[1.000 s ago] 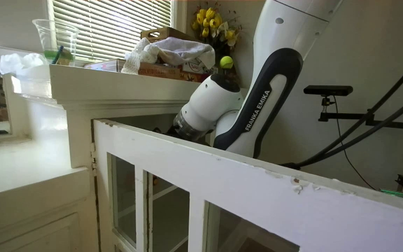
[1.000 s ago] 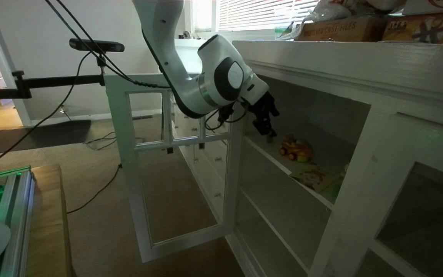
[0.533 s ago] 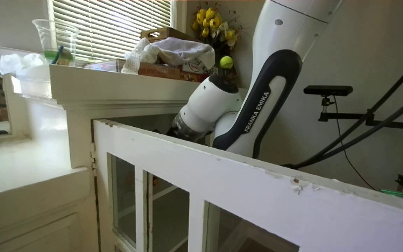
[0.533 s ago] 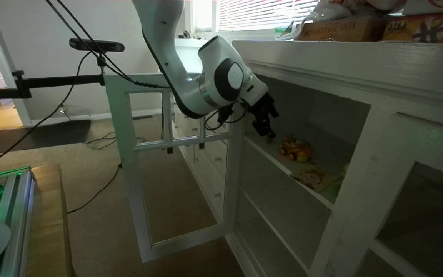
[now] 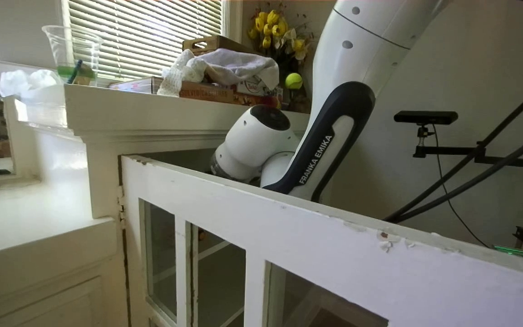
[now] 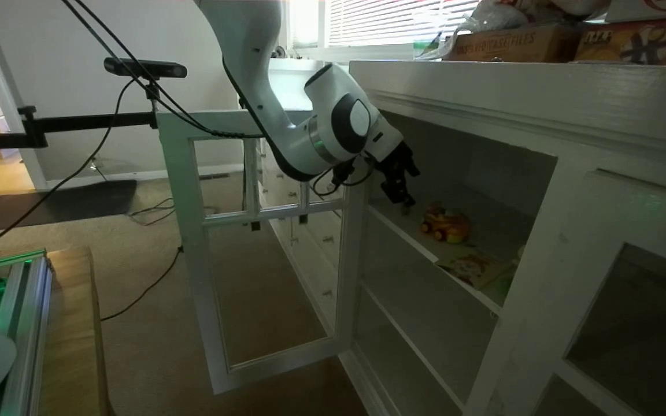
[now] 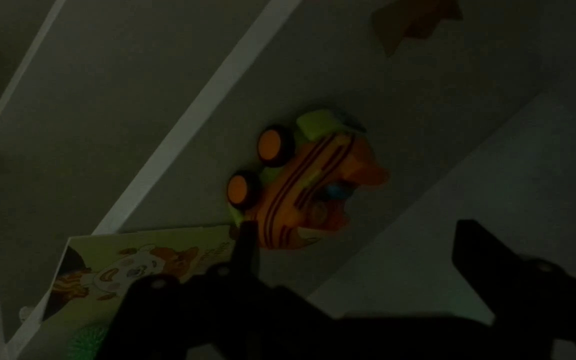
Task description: Put the car on top of the cabinet.
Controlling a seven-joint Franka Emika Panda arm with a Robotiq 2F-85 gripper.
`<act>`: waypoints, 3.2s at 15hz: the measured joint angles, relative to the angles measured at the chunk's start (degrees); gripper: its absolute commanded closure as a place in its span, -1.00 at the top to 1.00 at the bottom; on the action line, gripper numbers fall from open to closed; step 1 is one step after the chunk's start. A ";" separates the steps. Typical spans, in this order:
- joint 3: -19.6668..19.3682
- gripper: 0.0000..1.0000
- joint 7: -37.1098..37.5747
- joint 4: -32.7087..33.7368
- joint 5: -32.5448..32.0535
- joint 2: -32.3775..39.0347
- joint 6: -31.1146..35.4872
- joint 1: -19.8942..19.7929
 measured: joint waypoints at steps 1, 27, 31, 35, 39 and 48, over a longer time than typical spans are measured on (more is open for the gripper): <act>-0.22 1.00 0.52 1.07 0.04 -0.88 -0.35 -0.01; -4.60 1.00 -19.78 23.32 41.98 -16.83 -18.59 0.06; -7.40 1.00 -25.37 27.47 51.03 -20.94 -22.80 0.12; -11.53 1.00 -30.01 31.40 60.19 -25.03 -27.51 0.18; -15.34 1.00 -32.80 33.88 68.35 -28.78 -31.83 1.07; -16.44 1.00 -34.81 35.15 71.83 -30.19 -35.65 1.06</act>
